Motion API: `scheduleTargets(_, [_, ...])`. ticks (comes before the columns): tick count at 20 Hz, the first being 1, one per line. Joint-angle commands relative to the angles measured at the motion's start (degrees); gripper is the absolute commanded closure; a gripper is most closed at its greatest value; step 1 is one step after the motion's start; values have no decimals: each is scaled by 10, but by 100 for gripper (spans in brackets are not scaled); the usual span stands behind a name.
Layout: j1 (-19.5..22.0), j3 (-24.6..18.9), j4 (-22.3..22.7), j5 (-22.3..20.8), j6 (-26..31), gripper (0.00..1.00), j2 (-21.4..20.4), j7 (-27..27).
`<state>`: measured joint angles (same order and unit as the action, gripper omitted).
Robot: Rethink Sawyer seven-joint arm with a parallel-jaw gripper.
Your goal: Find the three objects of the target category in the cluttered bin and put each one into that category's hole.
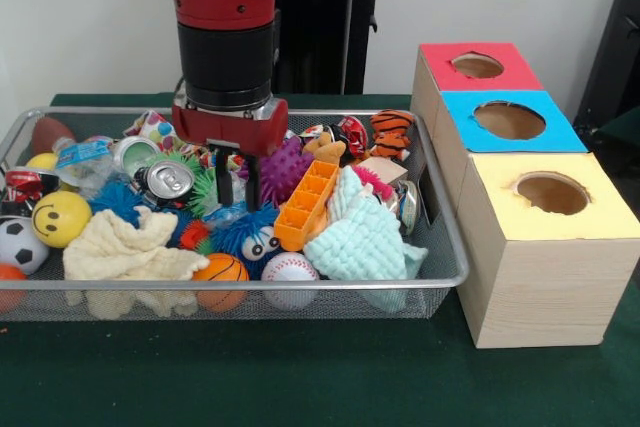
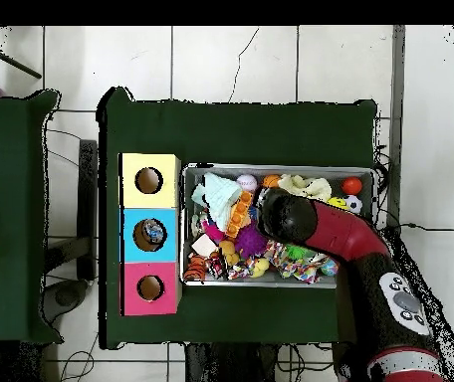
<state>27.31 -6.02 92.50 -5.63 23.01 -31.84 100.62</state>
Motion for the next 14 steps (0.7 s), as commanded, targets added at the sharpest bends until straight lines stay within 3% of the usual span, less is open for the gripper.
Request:
scheduleTargets(1, [8, -45, -30, 1, 53, 100, 23, 13])
scheduleTargets(14, [2, -43, -44, -17, 136, 100, 26, -25])
